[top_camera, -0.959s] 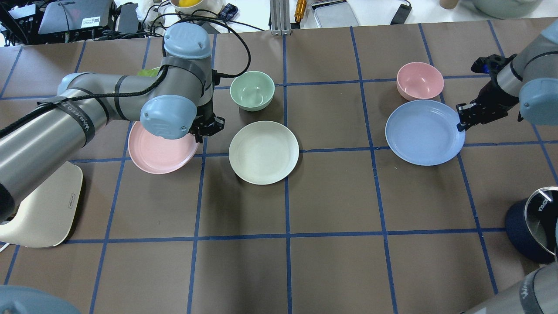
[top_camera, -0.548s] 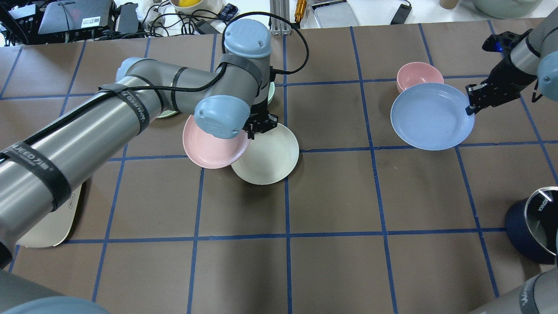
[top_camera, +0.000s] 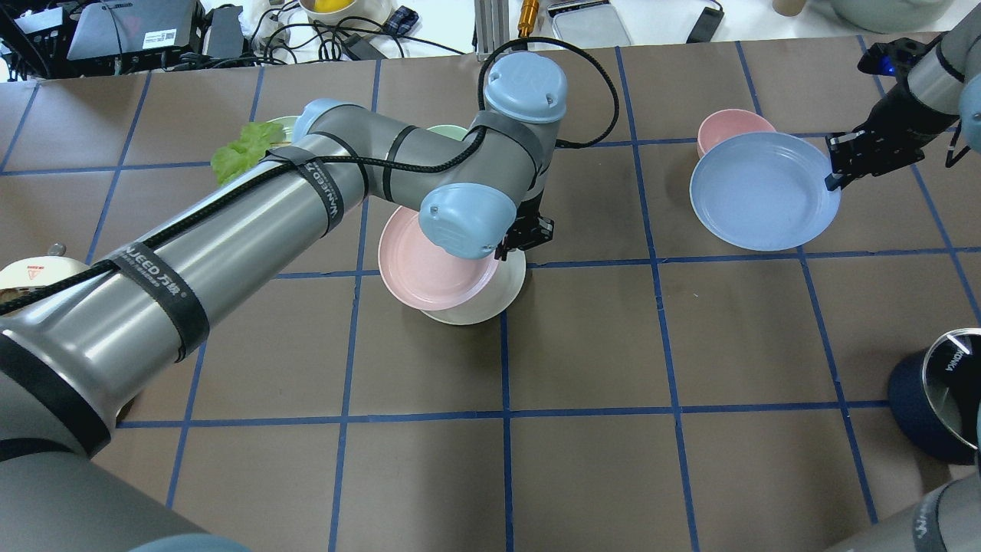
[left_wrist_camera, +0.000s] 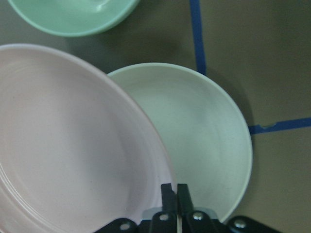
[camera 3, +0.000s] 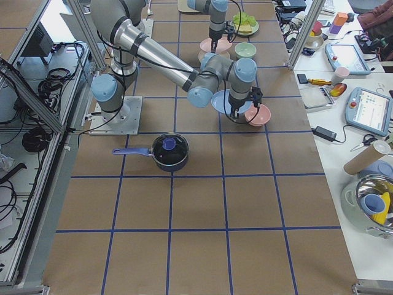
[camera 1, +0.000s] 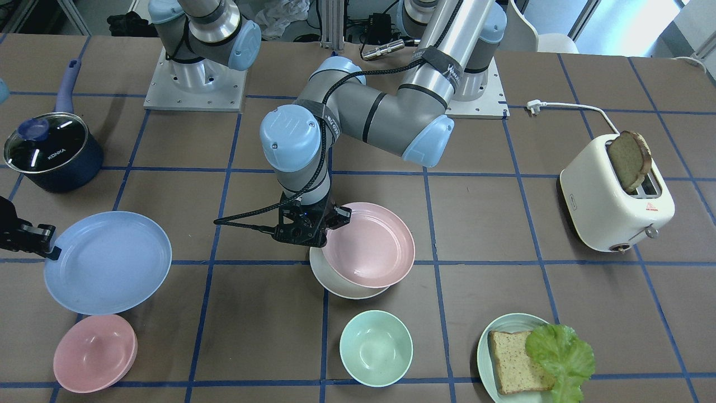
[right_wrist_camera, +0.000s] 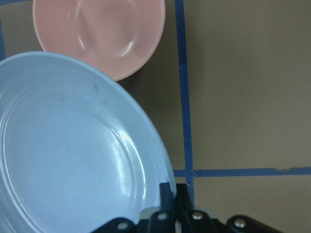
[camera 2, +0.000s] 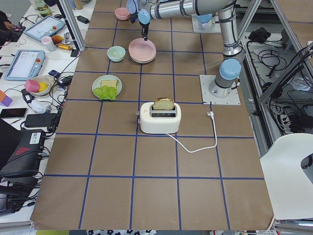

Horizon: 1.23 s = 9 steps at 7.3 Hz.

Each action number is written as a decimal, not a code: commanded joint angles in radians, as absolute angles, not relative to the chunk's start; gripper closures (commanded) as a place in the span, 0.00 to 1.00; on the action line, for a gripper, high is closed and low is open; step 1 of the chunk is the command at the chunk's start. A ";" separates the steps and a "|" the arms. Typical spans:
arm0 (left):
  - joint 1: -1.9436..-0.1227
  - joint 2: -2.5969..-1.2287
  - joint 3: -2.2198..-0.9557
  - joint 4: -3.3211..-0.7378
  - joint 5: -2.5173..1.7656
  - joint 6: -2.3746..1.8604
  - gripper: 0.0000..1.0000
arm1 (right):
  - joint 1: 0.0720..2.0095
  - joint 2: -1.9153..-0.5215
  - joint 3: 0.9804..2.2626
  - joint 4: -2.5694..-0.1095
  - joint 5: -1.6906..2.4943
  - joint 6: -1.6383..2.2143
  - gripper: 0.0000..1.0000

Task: Stack three plates with pink and blue
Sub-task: 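Carry the pink plate onto the cream plate with left gripper and release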

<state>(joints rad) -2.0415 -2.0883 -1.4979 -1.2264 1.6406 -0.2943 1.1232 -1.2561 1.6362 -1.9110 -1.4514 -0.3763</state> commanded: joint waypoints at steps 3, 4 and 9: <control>-2.043 -2.132 -1.491 -1.216 1.601 -0.292 0.01 | 1.161 -1.262 1.583 -1.856 -1.457 -0.269 1.00; -2.036 -2.123 -1.483 -1.216 1.600 -0.285 0.00 | 1.190 -1.264 1.579 -1.856 -1.466 -0.238 1.00; -1.881 -1.956 -1.440 -1.400 1.583 -0.171 0.00 | 1.337 -1.266 1.591 -1.855 -1.450 -0.019 1.00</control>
